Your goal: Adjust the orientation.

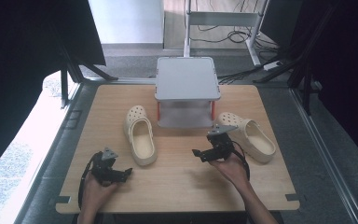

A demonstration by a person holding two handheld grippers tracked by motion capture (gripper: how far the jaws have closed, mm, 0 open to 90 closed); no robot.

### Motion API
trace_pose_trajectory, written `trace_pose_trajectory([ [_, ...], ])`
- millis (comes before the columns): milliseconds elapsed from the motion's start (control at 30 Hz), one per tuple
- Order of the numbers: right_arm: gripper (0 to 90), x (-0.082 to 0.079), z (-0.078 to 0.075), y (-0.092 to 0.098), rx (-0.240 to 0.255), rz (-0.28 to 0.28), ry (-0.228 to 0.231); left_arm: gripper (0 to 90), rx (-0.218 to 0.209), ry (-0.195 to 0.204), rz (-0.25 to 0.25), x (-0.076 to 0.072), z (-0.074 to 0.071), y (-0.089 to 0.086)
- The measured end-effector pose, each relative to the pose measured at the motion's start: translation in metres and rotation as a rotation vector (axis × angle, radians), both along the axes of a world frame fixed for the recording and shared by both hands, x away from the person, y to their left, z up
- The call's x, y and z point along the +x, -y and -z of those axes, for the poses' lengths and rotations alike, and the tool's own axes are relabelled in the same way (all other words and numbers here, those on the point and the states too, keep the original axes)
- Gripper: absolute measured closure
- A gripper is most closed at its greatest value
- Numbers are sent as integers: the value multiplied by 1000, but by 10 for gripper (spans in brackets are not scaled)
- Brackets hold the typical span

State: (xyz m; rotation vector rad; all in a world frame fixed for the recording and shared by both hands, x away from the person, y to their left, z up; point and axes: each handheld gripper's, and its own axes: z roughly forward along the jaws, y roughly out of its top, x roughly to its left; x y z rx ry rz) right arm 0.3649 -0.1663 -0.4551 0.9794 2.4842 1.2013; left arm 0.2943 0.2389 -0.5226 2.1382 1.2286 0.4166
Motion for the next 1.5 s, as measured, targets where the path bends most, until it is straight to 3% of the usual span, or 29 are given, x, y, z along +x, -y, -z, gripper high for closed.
trace_pose_trajectory([
  [367,133,22,-10,-51,-32,-72,-5,0,-3,2,-2,0,0,0],
  [400,136,26,-12,-63,-29,-86,-8,0,-3,2,-2,0,0,0],
  [833,162,45,-15,-124,-22,-137,-38,8,-2,4,4,-1,0,-1],
  [1200,247,69,6,-174,-9,-86,-98,8,-4,2,3,-1,0,-1],
  [1300,307,76,16,-189,-50,-33,-94,8,-4,2,3,-1,0,-1],
  [1400,356,78,20,-195,-77,-15,-86,8,-4,3,2,-1,0,-1],
  [1500,482,82,24,-201,-103,-3,-59,8,-4,3,2,-1,0,-1],
])
